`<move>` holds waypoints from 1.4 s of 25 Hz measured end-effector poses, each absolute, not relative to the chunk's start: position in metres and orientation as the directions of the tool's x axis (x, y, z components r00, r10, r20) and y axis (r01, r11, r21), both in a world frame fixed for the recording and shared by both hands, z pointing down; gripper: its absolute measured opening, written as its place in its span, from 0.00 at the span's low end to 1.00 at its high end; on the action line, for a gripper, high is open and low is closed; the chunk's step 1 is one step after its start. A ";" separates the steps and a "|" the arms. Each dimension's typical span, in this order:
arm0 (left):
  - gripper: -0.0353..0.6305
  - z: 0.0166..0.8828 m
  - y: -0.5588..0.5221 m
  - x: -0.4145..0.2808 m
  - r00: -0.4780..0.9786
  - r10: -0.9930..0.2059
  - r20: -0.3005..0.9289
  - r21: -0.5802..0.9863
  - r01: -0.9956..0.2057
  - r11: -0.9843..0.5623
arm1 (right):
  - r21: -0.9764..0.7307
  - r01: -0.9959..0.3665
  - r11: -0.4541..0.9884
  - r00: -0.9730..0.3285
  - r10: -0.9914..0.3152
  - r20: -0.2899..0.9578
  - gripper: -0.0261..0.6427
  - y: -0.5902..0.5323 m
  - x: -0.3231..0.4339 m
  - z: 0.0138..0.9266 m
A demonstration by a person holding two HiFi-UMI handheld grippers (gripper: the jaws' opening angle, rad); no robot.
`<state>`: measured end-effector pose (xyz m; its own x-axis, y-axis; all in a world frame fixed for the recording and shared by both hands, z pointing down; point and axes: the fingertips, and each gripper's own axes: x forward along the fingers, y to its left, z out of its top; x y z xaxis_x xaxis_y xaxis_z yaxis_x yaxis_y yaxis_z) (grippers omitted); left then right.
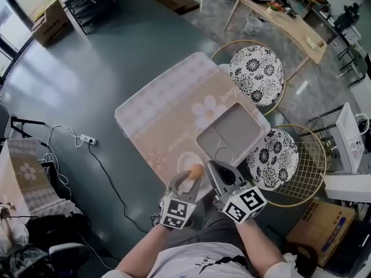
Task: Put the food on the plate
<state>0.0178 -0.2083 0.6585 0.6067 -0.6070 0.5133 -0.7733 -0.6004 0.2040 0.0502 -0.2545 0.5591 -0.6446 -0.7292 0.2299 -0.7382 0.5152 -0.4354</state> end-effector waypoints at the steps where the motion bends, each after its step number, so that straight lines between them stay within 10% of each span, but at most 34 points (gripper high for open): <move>1: 0.21 0.646 -0.208 0.017 0.609 -0.619 0.496 0.213 -0.776 -0.594 | -0.430 -0.738 0.519 -0.646 -0.728 0.230 0.06 -0.252 0.050 0.553; 6: 0.07 0.585 -0.210 0.017 0.627 -0.656 0.419 0.230 -0.773 -0.592 | -0.405 -0.741 0.535 -0.649 -0.724 0.232 0.06 -0.240 0.052 0.521; 35: 0.06 0.396 -0.203 0.002 0.657 -0.745 0.116 0.255 -0.744 -0.617 | -0.281 -0.739 0.613 -0.663 -0.736 0.137 0.06 -0.208 0.030 0.407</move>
<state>0.0024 -0.2032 0.3964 0.6572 -0.7448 0.1158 -0.7444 -0.6173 0.2546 0.0298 -0.2079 0.4075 -0.6627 -0.7363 0.1370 -0.7388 0.6128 -0.2806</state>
